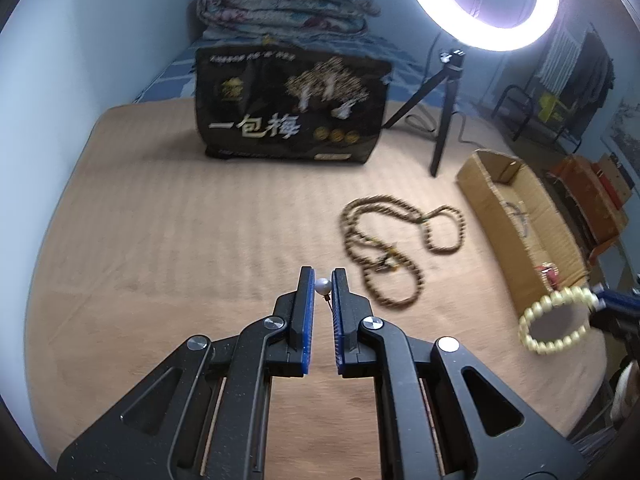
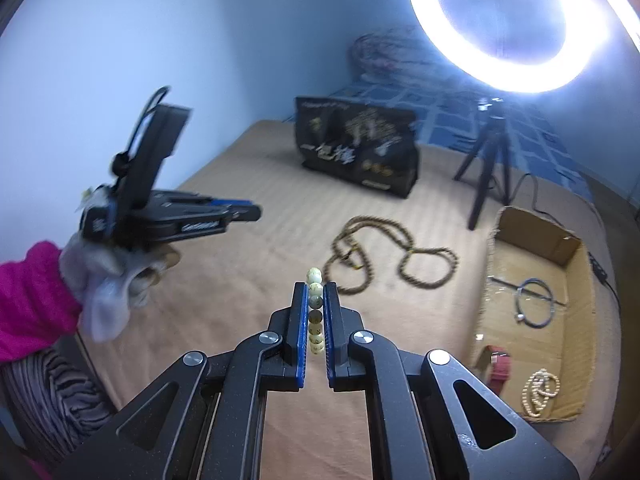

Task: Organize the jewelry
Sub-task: 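Grasp the second pearl earring with the left tool while the right tool grasps the cream bead bracelet, then carry the pearl earring and cream bracelet over the box with both tools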

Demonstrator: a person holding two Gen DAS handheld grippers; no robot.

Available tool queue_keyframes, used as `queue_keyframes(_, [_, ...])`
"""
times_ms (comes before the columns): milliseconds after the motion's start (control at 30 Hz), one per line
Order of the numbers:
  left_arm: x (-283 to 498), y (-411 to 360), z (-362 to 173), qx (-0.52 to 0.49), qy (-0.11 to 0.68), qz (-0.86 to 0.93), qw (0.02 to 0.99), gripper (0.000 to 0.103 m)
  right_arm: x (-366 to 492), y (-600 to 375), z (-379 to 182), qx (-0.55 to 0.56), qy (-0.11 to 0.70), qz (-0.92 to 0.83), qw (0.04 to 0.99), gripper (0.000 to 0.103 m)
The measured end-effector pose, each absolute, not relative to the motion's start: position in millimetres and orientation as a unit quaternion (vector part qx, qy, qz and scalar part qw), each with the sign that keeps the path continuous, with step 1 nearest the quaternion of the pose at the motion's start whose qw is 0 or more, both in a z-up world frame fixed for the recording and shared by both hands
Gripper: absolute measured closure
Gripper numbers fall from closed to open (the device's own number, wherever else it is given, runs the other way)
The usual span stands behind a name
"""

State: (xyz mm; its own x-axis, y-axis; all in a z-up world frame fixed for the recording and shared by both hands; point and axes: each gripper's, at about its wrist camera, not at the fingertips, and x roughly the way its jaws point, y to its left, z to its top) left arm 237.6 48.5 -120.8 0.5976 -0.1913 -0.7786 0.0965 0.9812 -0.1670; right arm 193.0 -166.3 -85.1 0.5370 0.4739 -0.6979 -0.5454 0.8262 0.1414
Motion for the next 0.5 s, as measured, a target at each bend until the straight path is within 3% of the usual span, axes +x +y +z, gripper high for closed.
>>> queue_keyframes(500, [225, -35, -87, -0.045, 0.412, -0.161, 0.896, 0.097, 228, -263, -72, 0.007, 0.363, 0.189, 0.912, 0.097])
